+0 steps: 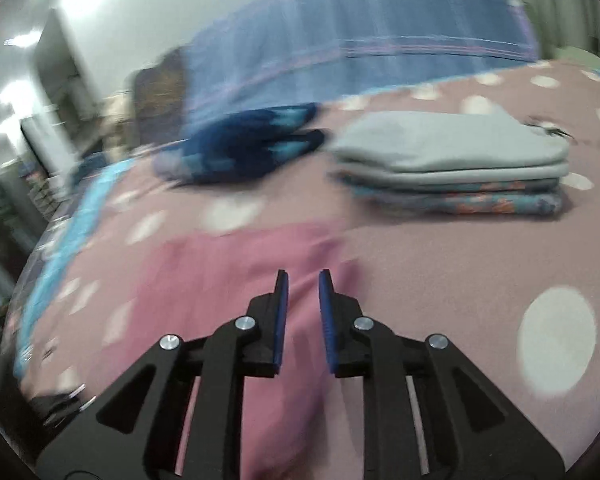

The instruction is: Fold small clothes

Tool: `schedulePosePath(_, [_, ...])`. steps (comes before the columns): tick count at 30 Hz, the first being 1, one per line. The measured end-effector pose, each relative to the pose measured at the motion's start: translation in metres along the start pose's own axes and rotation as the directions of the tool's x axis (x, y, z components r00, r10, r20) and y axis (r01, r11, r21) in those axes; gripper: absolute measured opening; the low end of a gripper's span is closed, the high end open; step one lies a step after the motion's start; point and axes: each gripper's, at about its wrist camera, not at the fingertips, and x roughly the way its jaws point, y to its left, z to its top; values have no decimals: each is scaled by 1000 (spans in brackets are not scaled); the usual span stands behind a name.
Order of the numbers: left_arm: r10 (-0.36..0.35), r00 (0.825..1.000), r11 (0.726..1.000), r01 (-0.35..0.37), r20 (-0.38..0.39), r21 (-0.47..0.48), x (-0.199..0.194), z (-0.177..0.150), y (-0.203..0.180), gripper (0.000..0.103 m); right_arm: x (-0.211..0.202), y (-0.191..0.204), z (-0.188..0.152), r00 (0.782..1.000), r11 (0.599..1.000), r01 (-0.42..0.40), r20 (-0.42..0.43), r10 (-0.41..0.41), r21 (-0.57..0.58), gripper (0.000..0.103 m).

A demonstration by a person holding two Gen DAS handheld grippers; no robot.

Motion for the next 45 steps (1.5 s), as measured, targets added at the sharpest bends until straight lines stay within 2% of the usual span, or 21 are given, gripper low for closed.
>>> schedulePosePath(3, [-4, 1000, 1000, 4, 2, -2, -1, 0, 0, 45, -14, 34, -30, 997, 991, -56, -56, 50, -124, 16])
schedulePosePath(5, [-5, 1000, 1000, 5, 4, -3, -1, 0, 0, 45, -7, 42, -61, 991, 978, 44, -117, -68, -202, 16])
schedulePosePath(6, [-8, 1000, 1000, 8, 5, -3, -2, 0, 0, 45, 2, 39, -76, 977, 964, 125, -139, -161, -236, 12])
schedulePosePath(7, [-5, 1000, 1000, 5, 5, -2, -2, 0, 0, 45, 5, 32, -88, 982, 960, 121, -109, -152, -254, 12])
schedulePosePath(8, [5, 1000, 1000, -5, 7, 3, -2, 0, -2, 45, 0, 27, -85, 986, 971, 98, -109, -124, -218, 11])
schedulePosePath(10, [24, 1000, 1000, -25, 10, 11, -4, -1, -5, 45, -5, 24, -81, 987, 984, 99, -114, -117, -148, 9])
schedulePosePath(14, [56, 998, 998, -56, 20, 19, -12, -2, -11, 45, -2, 35, -87, 981, 964, 146, -92, -170, -224, 9])
schedulePosePath(17, [54, 998, 999, -54, 32, 4, -21, 1, -10, 45, -3, 34, -87, 982, 966, 141, -92, -164, -215, 9])
schedulePosePath(19, [73, 996, 997, -75, 47, 32, -27, 7, -10, 45, -10, 34, -84, 984, 970, 134, -84, -154, -204, 9])
schedulePosePath(21, [123, 990, 990, -128, 69, 59, -31, 17, -9, 45, -19, 38, -76, 988, 970, 130, -55, -144, -206, 10])
schedulePosePath(26, [180, 980, 980, -186, 88, 66, -25, 49, 7, 45, -33, 44, -39, 990, 964, 136, 9, -137, -229, 16])
schedulePosePath(31, [220, 974, 975, -221, 46, 12, 7, 74, 41, 47, -1, 42, -1, 994, 976, 90, -36, -99, -197, 17])
schedulePosePath(32, [238, 971, 971, -238, 10, -14, 22, 74, 53, 48, 8, 44, 3, 995, 979, 78, -48, -89, -190, 17])
schedulePosePath(34, [208, 978, 976, -208, -16, -70, 37, 66, 65, 53, 32, 54, 10, 994, 979, 54, -77, -71, -199, 17])
schedulePosePath(37, [152, 988, 981, -148, 15, -127, 34, 61, 75, 54, 58, 75, 16, 993, 970, 9, -112, -37, -242, 17])
schedulePosePath(39, [141, 990, 981, -137, 17, -137, 35, 59, 77, 55, 77, 88, 19, 987, 960, -23, -160, -22, -277, 17])
schedulePosePath(40, [145, 989, 981, -141, 20, -133, 35, 59, 76, 55, 92, 96, 20, 979, 953, -29, -200, -34, -301, 17])
schedulePosePath(42, [158, 987, 980, -154, 21, -124, 35, 58, 73, 55, 110, 101, 19, 974, 945, 18, -208, -90, -328, 17])
schedulePosePath(44, [155, 988, 981, -152, 23, -122, 35, 58, 72, 55, 136, 93, 16, 942, 886, 215, -152, -299, -410, 13])
schedulePosePath(45, [151, 988, 982, -147, 23, -122, 35, 58, 73, 56, 146, 83, 14, 923, 856, 281, -123, -366, -434, 13])
